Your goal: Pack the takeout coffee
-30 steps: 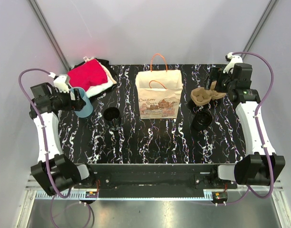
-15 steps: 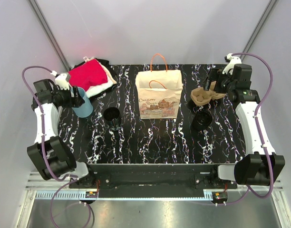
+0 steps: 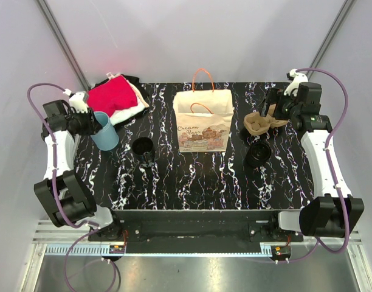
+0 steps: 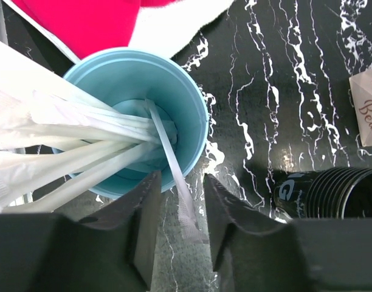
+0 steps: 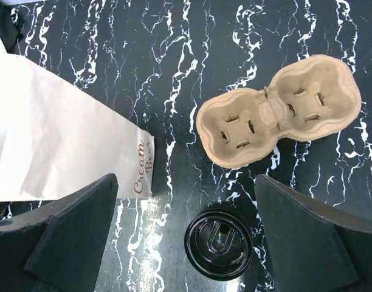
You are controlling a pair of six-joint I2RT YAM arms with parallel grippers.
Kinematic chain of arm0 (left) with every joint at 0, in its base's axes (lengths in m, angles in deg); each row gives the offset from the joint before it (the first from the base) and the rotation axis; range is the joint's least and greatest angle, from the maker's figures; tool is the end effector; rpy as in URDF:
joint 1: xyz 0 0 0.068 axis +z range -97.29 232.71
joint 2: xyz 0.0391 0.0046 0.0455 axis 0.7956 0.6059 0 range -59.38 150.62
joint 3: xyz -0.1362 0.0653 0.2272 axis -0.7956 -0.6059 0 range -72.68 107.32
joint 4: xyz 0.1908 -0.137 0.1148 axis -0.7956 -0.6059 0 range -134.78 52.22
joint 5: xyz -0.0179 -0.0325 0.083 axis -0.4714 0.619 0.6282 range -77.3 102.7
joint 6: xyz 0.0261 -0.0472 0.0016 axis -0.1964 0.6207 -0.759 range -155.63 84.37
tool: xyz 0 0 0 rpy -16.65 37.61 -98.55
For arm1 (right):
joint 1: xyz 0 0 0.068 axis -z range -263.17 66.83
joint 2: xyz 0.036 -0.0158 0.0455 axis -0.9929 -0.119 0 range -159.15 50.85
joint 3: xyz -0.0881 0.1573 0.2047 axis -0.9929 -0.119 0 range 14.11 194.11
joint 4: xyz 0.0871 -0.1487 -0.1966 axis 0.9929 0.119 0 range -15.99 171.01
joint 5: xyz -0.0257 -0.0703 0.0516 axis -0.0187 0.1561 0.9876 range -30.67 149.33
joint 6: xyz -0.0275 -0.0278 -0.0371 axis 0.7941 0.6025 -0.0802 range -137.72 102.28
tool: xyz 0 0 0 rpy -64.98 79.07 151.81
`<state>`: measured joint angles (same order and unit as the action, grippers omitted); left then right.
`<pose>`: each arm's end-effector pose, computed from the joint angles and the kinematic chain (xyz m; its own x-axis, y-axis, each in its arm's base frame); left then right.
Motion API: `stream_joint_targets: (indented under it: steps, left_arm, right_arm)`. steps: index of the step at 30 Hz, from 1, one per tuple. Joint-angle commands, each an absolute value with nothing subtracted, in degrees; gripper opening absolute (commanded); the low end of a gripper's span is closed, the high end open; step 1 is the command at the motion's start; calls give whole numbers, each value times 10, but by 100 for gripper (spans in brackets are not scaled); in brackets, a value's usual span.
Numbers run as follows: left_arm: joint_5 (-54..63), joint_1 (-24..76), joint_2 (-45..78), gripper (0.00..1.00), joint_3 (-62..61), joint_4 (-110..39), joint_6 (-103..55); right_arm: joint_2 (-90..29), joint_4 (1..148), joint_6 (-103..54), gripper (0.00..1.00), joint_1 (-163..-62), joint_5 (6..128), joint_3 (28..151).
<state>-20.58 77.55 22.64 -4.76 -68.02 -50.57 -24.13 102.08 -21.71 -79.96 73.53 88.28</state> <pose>0.2894 0.1124 0.3009 -0.6116 -0.0456 -0.7899 0.1682 0.9680 -0.1862 0.2924 -0.0076 0.3725 -0.4923 0.0951 -0.8652 -0.1263 0.9757 0.1791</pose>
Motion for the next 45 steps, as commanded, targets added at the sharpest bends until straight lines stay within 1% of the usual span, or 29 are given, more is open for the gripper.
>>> stream_joint_targets:
  steps: [1,3,5,6,7,10,11,12,17,25,33,38,40,45]
  left_arm:
    - [-196,778,225,30,-24,-647,-506]
    - [-190,777,224,27,-25,-647,-507]
    - [-188,776,224,22,-25,-648,-508]
    - [-186,777,224,20,-25,-648,-508]
    - [-185,776,225,15,-25,-647,-508]
    - [-185,774,227,7,-23,-647,-508]
    - [-187,773,227,1,-23,-648,-507]
    - [-185,772,225,0,-19,-648,-506]
    - [-187,767,211,0,-5,-658,-501]
    - [-169,732,171,0,69,-707,-508]
    - [-66,612,137,0,174,-758,-536]
    - [-11,541,150,0,271,-798,-546]
    - [6,530,156,0,300,-811,-548]
    - [25,476,184,0,395,-839,-550]
  right_arm:
    - [-243,995,-226,100,-794,750,880]
    - [-242,993,-226,100,-794,752,880]
    - [-242,994,-226,100,-793,753,880]
    - [-244,994,-226,100,-793,754,880]
    - [-242,993,-228,100,-793,756,880]
    - [-245,993,-228,100,-793,758,879]
    - [-245,993,-228,100,-793,758,879]
    - [-244,993,-229,100,-793,758,879]
    - [-245,993,-230,100,-792,760,879]
    - [-242,992,-229,100,-792,759,879]
    - [-240,993,-230,100,-788,753,878]
    - [-239,991,-231,100,-783,752,878]
    - [-239,991,-232,100,-782,752,878]
    - [-239,991,-233,100,-777,754,877]
